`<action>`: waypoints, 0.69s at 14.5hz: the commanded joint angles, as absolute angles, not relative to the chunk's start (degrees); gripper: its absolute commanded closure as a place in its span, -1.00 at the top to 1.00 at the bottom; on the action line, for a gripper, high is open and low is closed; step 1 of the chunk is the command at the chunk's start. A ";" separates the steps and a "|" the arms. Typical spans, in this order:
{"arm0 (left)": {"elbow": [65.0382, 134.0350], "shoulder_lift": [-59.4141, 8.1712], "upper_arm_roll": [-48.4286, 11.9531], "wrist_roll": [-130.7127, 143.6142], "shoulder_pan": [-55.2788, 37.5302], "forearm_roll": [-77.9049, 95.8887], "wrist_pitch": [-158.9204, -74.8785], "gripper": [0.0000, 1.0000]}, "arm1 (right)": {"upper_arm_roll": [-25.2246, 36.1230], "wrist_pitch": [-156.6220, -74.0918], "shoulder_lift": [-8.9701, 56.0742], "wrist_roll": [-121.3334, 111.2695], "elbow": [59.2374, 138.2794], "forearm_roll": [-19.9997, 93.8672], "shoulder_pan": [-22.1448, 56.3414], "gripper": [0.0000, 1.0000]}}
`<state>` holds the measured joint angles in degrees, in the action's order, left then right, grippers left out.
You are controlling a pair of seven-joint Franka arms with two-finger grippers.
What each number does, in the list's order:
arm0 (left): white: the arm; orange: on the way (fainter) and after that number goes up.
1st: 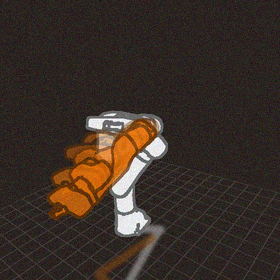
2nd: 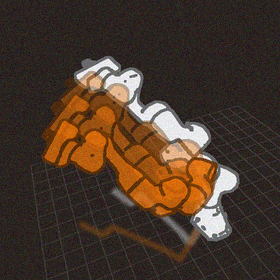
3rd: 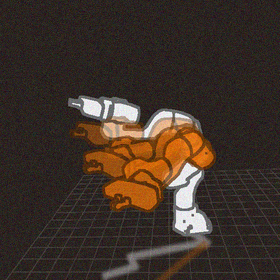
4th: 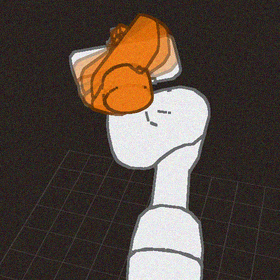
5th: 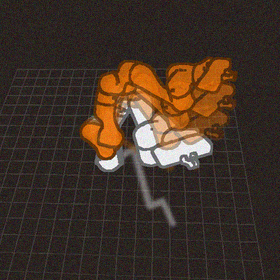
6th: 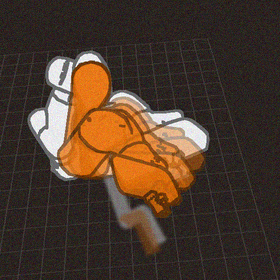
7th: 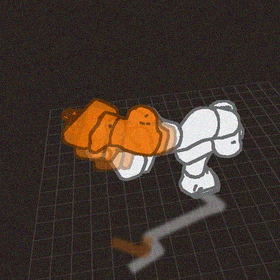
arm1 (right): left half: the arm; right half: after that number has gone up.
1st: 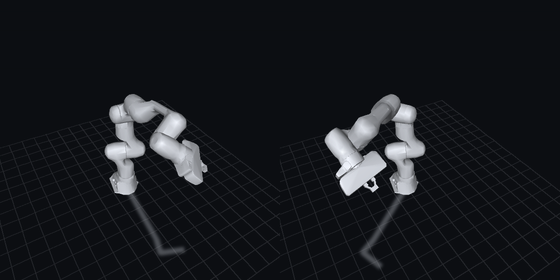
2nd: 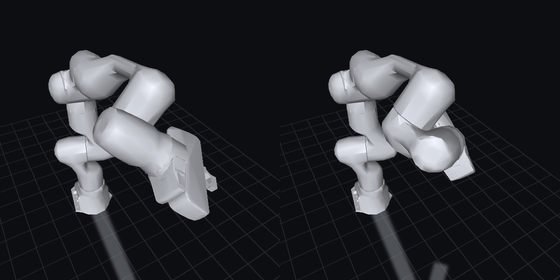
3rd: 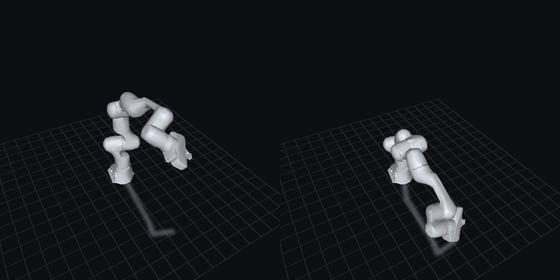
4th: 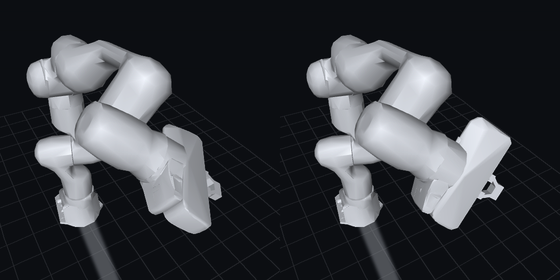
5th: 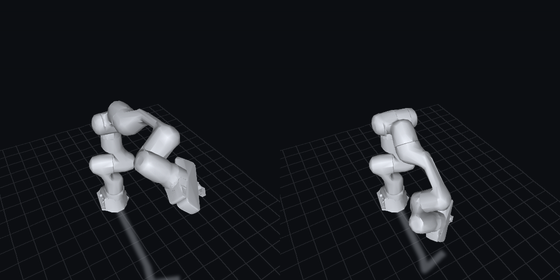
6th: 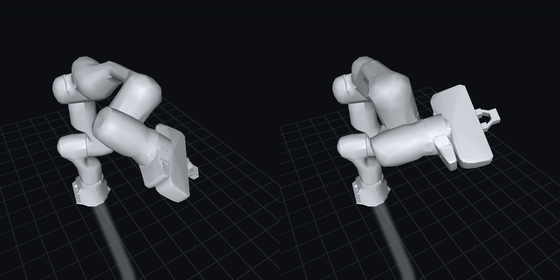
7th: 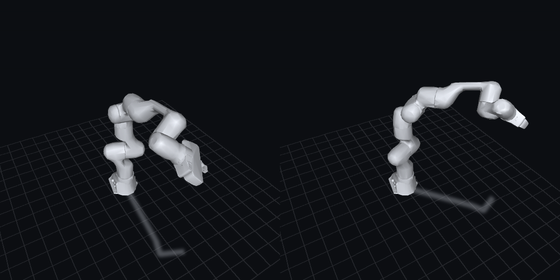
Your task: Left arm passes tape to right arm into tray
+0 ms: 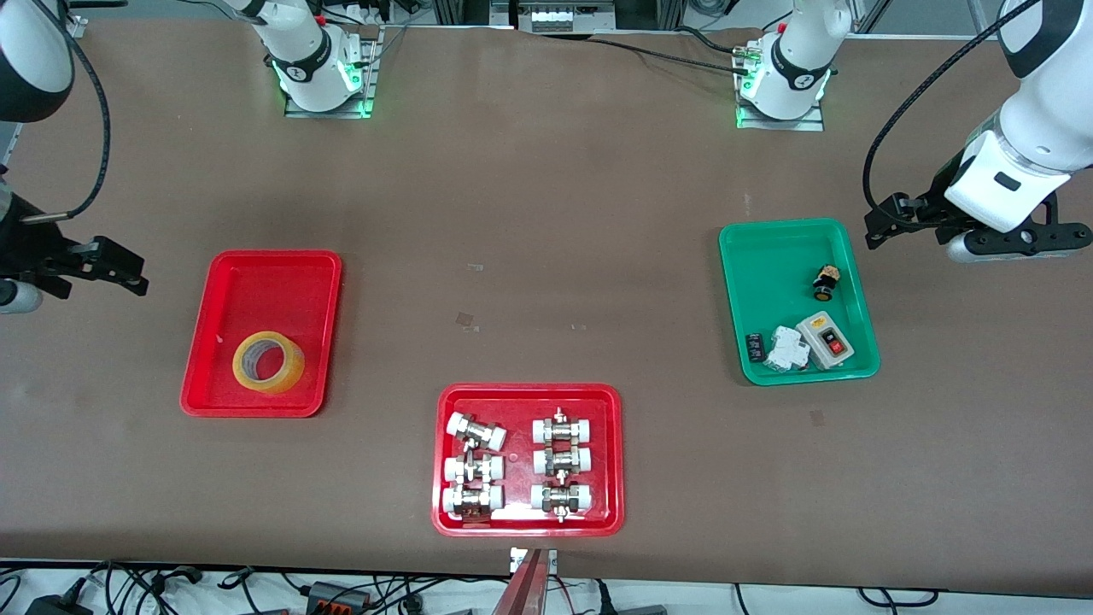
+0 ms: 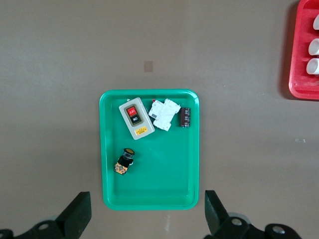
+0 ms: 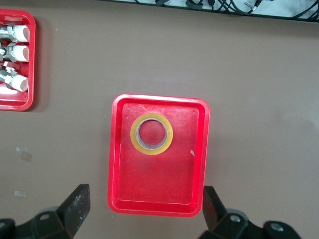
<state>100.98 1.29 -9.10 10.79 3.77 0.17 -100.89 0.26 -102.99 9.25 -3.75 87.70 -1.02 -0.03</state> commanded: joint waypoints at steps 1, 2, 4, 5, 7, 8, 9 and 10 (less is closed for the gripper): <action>101.95 2.29 -9.05 9.49 3.78 0.97 -101.51 1.00 | -0.70 -107.32 0.71 -4.75 99.13 -1.67 -0.88 1.00; 101.95 2.29 -9.05 9.58 3.78 0.97 -101.51 1.00 | -0.70 -106.44 -0.25 -4.75 99.84 -1.50 -0.97 1.00; 101.95 2.29 -9.05 9.49 3.78 0.97 -101.51 1.00 | -0.62 -104.52 -1.05 -4.75 100.02 -1.49 -0.97 1.00; 101.95 2.29 -9.05 9.58 3.78 0.97 -101.51 1.00 | -0.53 -102.76 -1.23 -4.75 100.02 -1.32 -1.05 1.00; 101.95 2.29 -9.05 9.58 3.78 0.97 -101.51 1.00 | -0.26 -102.22 -1.23 -4.57 99.85 -0.97 -1.23 1.00; 101.95 2.29 -9.05 9.58 3.78 0.97 -101.51 1.00 | -0.35 -101.96 -1.23 -4.57 99.84 -0.97 -1.14 1.00; 101.95 2.29 -9.05 9.49 3.78 0.97 -101.51 1.00 | -0.35 -101.95 -1.14 -4.57 99.76 -0.97 -0.97 1.00; 101.95 2.29 -9.05 9.49 3.78 0.97 -101.51 1.00 | -0.44 -101.95 -1.32 -4.66 99.67 -0.97 -1.05 1.00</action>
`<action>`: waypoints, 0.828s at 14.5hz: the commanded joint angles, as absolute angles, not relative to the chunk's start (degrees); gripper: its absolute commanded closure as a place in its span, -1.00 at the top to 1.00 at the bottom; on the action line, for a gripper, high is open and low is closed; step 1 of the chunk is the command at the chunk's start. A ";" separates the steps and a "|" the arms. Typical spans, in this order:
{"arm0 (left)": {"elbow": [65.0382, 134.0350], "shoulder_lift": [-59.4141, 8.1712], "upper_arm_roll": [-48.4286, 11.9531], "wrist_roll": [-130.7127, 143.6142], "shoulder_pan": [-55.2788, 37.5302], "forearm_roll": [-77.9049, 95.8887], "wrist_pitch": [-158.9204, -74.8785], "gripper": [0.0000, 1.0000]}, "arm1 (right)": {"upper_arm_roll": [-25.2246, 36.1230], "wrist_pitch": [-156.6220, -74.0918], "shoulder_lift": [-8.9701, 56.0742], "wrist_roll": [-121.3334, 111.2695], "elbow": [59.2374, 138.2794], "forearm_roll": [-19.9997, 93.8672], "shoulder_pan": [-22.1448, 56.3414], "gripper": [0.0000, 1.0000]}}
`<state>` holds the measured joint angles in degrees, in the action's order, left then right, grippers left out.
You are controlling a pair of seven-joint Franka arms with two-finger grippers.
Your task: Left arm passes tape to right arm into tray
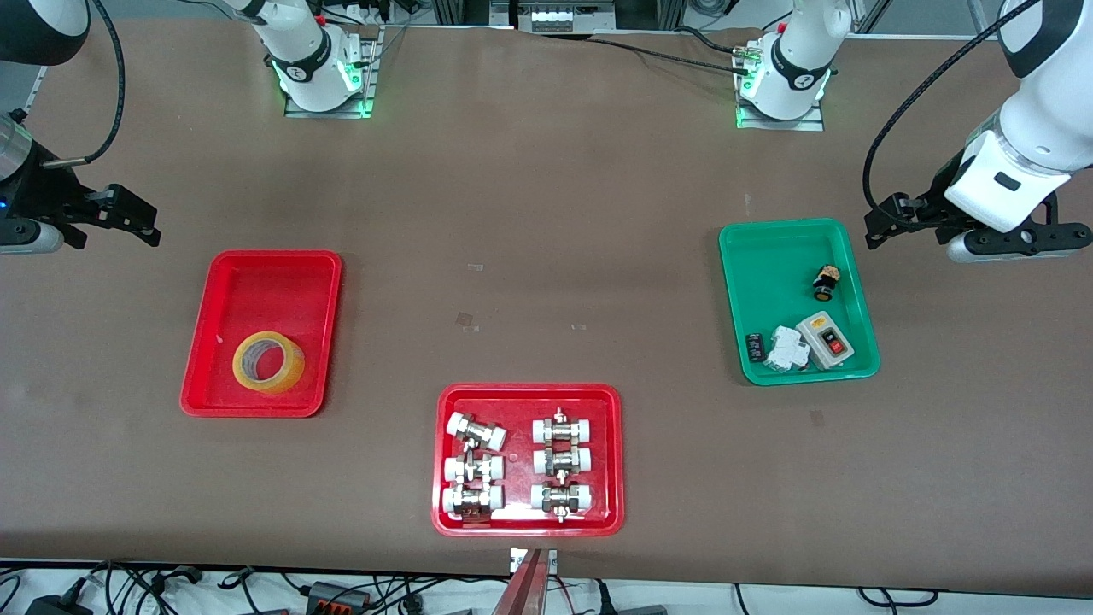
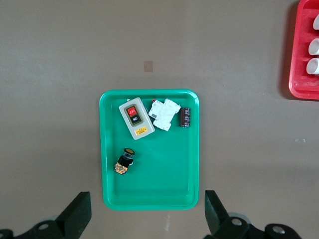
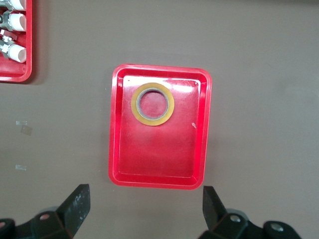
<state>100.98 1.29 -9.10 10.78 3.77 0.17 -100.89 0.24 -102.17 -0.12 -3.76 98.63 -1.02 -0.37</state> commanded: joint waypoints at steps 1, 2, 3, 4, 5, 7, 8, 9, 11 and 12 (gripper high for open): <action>101.95 2.29 -9.05 9.58 3.78 0.88 -101.51 1.00 | -0.35 -101.87 -1.41 -4.66 99.67 -0.97 -1.05 1.00; 102.04 2.29 -9.05 9.58 3.78 0.88 -101.43 1.00 | -0.35 -101.78 -1.49 -4.57 99.67 -0.97 -1.05 1.00; 102.13 2.29 -9.05 9.58 3.87 0.88 -101.43 1.00 | -0.35 -101.69 -1.49 -3.44 99.67 -0.79 -1.05 1.00; 102.04 2.29 -9.05 9.49 3.78 0.79 -101.43 1.00 | -0.35 -101.69 -1.49 -0.56 99.67 0.08 -1.05 1.00; 102.04 2.20 -9.05 9.49 3.61 0.53 -101.51 1.00 | -0.35 -101.43 -1.49 0.17 99.67 0.26 -1.05 1.00; 101.95 1.50 -9.14 9.49 3.34 0.53 -102.21 1.00 | -0.26 -100.81 -1.49 -1.83 99.58 0.26 -1.23 1.00; 101.95 1.32 -9.23 9.49 3.17 0.53 -102.56 1.00 | -0.26 -100.46 -1.49 -3.15 99.58 0.26 -1.14 1.00; 102.13 1.14 -9.84 9.49 2.73 0.53 -102.48 1.00 | -0.26 -100.28 -1.58 -3.08 99.58 0.35 -1.14 1.00; 102.04 1.05 -11.07 9.49 2.64 0.53 -102.39 1.00 | -0.26 -100.20 -2.20 -2.81 99.67 0.35 -1.14 1.00; 102.04 1.05 -11.07 9.49 2.64 0.53 -102.13 1.00 | -0.26 -100.02 -2.46 -2.73 99.67 0.26 -1.14 1.00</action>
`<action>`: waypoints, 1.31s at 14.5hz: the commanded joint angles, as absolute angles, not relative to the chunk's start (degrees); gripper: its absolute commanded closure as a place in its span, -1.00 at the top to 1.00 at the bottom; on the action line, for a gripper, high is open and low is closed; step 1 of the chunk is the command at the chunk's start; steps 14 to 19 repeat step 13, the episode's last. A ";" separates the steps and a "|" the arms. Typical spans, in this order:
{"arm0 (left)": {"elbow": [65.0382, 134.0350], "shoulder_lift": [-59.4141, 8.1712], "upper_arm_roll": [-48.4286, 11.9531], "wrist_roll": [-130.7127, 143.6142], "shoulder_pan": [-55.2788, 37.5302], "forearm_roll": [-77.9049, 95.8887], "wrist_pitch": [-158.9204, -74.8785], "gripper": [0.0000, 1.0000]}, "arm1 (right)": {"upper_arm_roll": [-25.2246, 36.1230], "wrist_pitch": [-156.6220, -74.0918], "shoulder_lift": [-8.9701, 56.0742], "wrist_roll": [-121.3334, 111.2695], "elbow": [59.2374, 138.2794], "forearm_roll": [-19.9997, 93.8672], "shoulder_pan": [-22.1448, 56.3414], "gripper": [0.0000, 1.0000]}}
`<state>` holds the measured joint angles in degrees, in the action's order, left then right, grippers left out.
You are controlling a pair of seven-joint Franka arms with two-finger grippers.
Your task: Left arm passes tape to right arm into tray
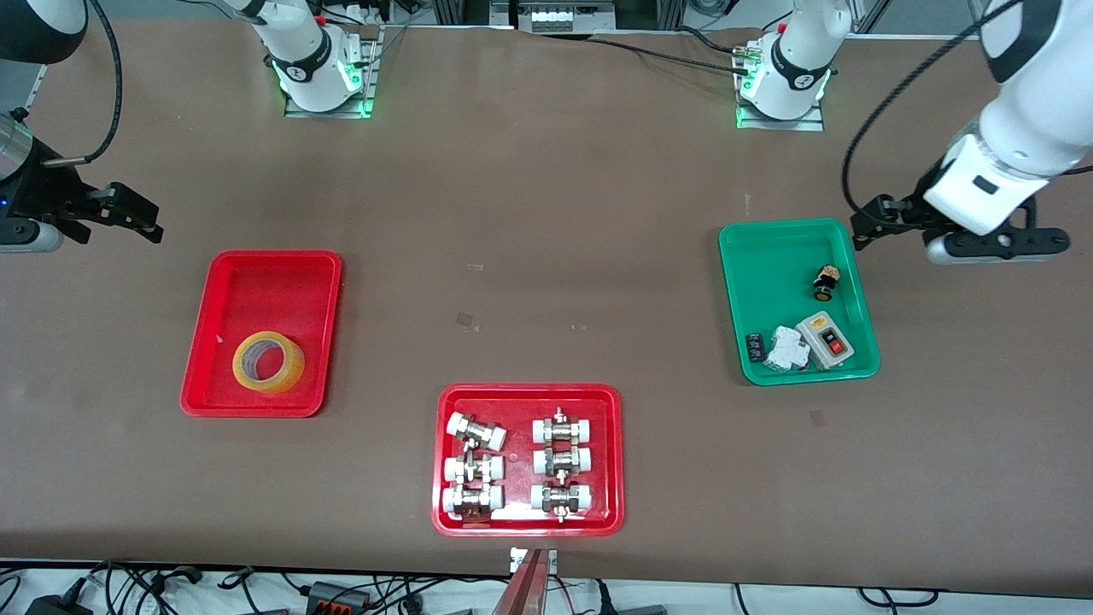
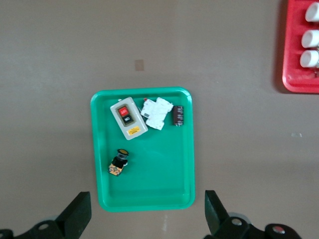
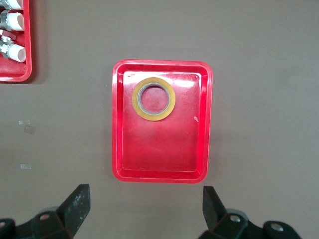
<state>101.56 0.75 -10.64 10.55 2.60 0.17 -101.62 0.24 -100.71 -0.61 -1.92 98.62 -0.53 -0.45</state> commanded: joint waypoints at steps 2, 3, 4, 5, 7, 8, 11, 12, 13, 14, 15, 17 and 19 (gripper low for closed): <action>101.95 1.14 -11.25 9.58 2.46 0.53 -102.13 1.00 | -0.26 -99.93 -2.72 -2.72 99.76 0.09 -1.14 1.00; 101.95 1.06 -12.21 9.67 2.46 0.53 -102.30 1.00 | -0.35 -99.93 -2.81 -2.81 99.76 -0.09 -1.14 1.00; 101.95 1.05 -12.65 9.67 2.55 0.44 -102.39 1.00 | -0.35 -100.02 -2.81 -2.81 99.76 -0.09 -1.14 1.00; 101.95 1.05 -12.66 9.67 2.64 0.44 -102.39 1.00 | -0.35 -100.02 -2.81 -2.81 99.76 -0.09 -1.14 1.00; 101.87 1.32 -12.66 9.58 2.99 0.44 -102.13 1.00 | -0.35 -100.02 -2.81 -2.72 99.76 -0.09 -1.14 1.00; 101.87 1.41 -12.66 9.58 3.08 0.44 -102.04 1.00 | -0.35 -100.02 -2.81 -2.72 99.76 0.00 -1.14 1.00; 101.78 1.84 -12.66 9.49 3.08 0.44 -101.43 1.00 | -0.35 -99.93 -2.72 -2.72 99.84 0.26 -1.14 1.00; 101.43 1.93 -12.66 9.49 3.16 0.44 -101.25 1.00 | -0.35 -99.93 -2.81 -2.72 99.84 0.26 -1.14 1.00; 100.99 1.93 -12.66 9.41 3.25 0.44 -100.55 1.00 | -0.35 -99.93 -2.73 -2.64 99.84 0.26 -1.14 1.00; 100.99 1.93 -12.66 9.41 3.25 0.44 -100.55 1.00 | -0.35 -99.93 -2.73 -2.64 99.84 0.26 -1.14 1.00; 100.99 1.93 -12.66 9.41 3.25 0.44 -100.55 1.00 | -0.35 -99.93 -2.73 -2.64 99.84 0.26 -1.14 1.00; 100.99 1.93 -12.66 9.41 3.25 0.44 -100.55 1.00 | -0.35 -99.93 -2.73 -2.64 99.84 0.26 -1.14 1.00; 100.99 1.93 -12.66 9.41 3.25 0.44 -100.55 1.00 | -0.35 -99.93 -2.73 -2.64 99.84 0.26 -1.14 1.00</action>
